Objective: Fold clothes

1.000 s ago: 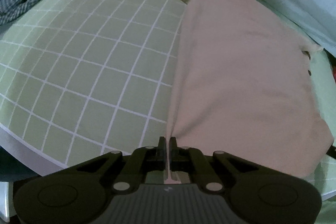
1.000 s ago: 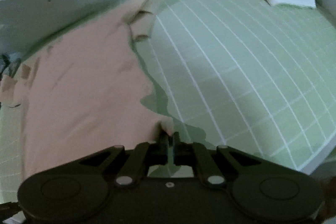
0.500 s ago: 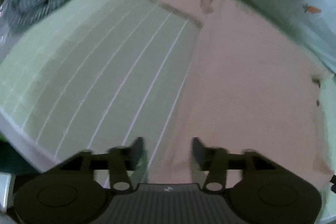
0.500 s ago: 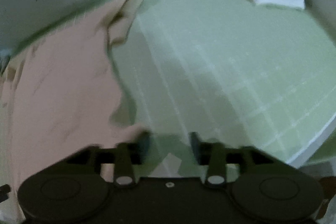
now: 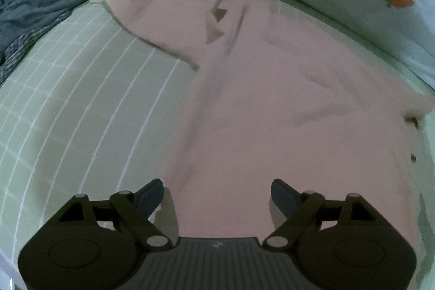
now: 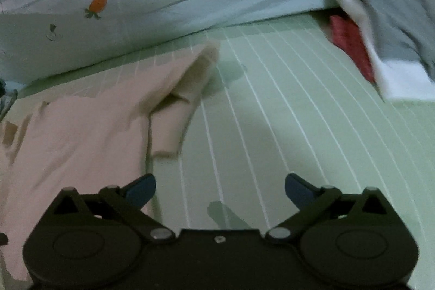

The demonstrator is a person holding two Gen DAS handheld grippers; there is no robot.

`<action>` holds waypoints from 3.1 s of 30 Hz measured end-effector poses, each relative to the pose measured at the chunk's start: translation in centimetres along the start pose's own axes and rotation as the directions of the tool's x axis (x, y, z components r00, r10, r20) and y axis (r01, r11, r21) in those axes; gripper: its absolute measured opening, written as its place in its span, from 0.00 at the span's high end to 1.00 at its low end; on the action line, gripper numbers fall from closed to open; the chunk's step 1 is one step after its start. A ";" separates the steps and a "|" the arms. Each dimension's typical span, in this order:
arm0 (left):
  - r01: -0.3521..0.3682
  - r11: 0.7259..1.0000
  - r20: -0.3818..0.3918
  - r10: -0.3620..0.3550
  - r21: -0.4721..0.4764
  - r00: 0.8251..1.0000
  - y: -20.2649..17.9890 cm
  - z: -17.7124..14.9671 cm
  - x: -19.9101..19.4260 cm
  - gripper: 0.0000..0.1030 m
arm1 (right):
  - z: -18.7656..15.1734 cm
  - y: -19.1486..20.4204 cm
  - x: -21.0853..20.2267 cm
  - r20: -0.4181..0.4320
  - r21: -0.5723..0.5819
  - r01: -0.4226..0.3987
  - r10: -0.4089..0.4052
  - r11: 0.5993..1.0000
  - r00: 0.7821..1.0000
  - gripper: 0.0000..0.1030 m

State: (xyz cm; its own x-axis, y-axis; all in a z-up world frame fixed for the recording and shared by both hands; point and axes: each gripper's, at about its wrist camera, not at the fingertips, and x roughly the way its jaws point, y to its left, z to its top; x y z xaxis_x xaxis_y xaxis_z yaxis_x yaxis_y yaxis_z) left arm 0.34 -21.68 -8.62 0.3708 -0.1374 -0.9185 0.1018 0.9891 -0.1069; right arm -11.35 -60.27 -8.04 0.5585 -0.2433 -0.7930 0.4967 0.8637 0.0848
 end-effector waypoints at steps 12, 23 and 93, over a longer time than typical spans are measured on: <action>-0.059 0.998 -0.050 0.060 0.019 0.997 -2.7 3.2 3.8 0.02 | 5.1 3.7 8.7 -0.077 -0.100 -0.083 0.075 0.992 0.994 0.40; -0.089 0.991 -0.069 0.096 0.099 0.993 -4.2 3.0 4.3 0.00 | 5.0 1.5 6.2 0.052 -0.199 0.133 -0.126 0.971 0.991 0.97; -0.093 0.995 -0.045 0.094 0.026 0.995 -3.9 3.6 4.6 0.00 | 0.8 -17.4 4.4 -0.132 0.465 0.509 -0.512 0.724 0.849 0.98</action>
State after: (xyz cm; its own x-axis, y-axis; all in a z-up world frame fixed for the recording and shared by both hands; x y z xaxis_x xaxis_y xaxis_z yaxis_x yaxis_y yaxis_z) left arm 4.92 -26.37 -11.05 0.3371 -0.0411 -0.9406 0.0909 0.9958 -0.0109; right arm -16.96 -76.76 -12.52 0.1319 -0.5908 -0.7960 0.9530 0.2966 -0.0623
